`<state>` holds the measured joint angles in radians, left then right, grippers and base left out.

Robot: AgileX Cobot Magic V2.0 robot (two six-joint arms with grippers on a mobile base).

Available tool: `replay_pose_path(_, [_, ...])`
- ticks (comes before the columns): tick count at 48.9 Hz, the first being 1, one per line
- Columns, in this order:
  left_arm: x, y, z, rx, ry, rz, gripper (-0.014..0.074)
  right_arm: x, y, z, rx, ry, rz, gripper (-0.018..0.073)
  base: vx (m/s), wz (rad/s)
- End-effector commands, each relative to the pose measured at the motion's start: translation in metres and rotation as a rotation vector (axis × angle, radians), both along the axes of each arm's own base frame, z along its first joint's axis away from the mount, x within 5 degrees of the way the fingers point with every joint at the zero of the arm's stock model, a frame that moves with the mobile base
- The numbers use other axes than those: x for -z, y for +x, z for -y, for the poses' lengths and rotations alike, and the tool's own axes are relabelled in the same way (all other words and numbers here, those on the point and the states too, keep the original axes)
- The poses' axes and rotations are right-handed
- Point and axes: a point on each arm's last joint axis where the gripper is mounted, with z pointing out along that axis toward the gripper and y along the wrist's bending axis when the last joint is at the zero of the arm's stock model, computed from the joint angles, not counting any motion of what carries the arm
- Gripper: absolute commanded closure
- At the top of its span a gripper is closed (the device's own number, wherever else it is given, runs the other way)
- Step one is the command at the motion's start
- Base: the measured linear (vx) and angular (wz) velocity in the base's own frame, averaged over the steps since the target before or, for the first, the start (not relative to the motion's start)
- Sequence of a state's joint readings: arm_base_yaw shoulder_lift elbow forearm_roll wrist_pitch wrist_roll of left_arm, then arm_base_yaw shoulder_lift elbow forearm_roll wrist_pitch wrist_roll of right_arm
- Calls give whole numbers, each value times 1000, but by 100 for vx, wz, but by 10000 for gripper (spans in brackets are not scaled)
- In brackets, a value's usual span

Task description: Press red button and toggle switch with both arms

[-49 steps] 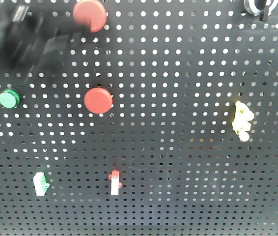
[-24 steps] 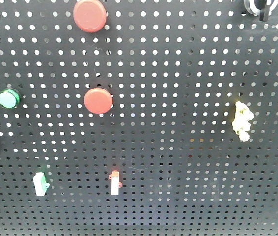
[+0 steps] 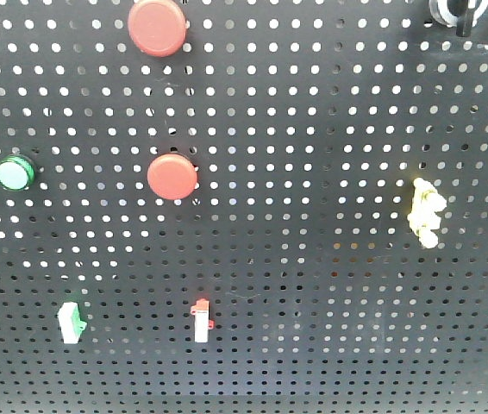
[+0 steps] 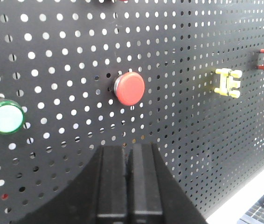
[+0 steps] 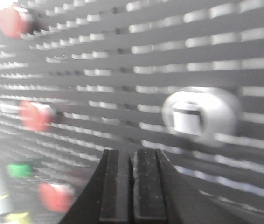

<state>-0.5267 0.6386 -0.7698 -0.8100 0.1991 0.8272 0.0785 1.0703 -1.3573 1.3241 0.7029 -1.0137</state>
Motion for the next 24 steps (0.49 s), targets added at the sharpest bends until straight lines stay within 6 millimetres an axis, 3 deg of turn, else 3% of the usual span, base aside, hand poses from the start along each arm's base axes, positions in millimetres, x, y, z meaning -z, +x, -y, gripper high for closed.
replay_pose_path(1, [-13,-1,-4,-34,-70,39,594,-16,-2,-10,-22,76,49,562,0,0])
replay_pose_path(24, [-12,-1,-3,-26,-65,32,594,-9,21,-10,117,63,42,562,0,0])
